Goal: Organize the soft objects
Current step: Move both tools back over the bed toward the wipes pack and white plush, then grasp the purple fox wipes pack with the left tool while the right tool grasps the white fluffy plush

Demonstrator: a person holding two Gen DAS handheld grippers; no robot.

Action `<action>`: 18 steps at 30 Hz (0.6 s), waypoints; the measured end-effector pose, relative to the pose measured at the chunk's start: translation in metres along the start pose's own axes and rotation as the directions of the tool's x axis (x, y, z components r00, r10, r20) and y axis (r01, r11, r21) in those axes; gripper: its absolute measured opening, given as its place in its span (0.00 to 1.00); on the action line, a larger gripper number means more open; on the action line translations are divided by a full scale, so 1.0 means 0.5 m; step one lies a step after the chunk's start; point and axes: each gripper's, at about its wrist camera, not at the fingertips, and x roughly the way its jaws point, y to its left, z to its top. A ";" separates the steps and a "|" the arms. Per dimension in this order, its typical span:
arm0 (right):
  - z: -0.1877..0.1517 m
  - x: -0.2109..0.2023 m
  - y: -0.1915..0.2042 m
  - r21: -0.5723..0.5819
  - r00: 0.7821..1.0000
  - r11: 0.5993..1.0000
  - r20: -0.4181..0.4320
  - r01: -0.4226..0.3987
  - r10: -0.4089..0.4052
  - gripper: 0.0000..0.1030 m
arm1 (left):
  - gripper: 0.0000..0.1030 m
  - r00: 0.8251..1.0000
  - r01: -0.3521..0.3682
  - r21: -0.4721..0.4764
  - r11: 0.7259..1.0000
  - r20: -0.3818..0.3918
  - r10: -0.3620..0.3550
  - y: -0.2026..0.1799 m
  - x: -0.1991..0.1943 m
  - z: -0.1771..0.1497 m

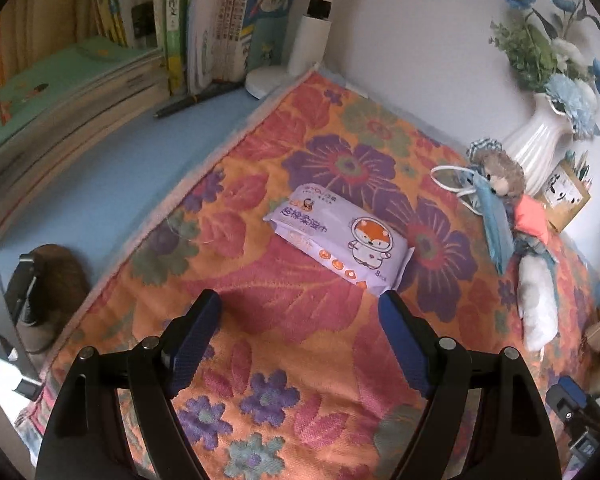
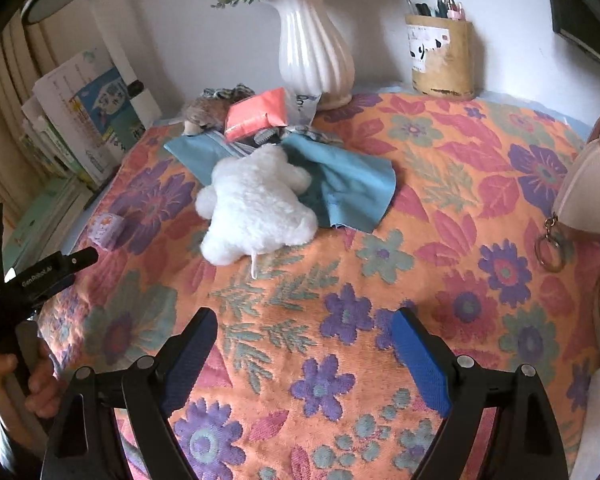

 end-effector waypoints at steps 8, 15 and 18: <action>0.050 -0.031 0.056 -0.065 0.998 0.998 -0.057 0.014 -0.018 0.85 | 0.78 0.989 0.109 -0.080 0.991 -0.088 -0.115 -0.027 -0.016 0.052; 0.134 0.044 0.087 -0.094 1.000 0.996 -0.031 -0.008 0.005 0.91 | 0.78 0.997 0.017 -0.174 0.985 -0.066 -0.029 -0.023 0.050 0.076; 0.137 0.084 0.085 -0.073 0.999 0.997 -0.031 -0.024 0.021 0.91 | 0.78 0.996 -0.012 -0.121 0.993 -0.093 0.000 -0.048 0.078 0.088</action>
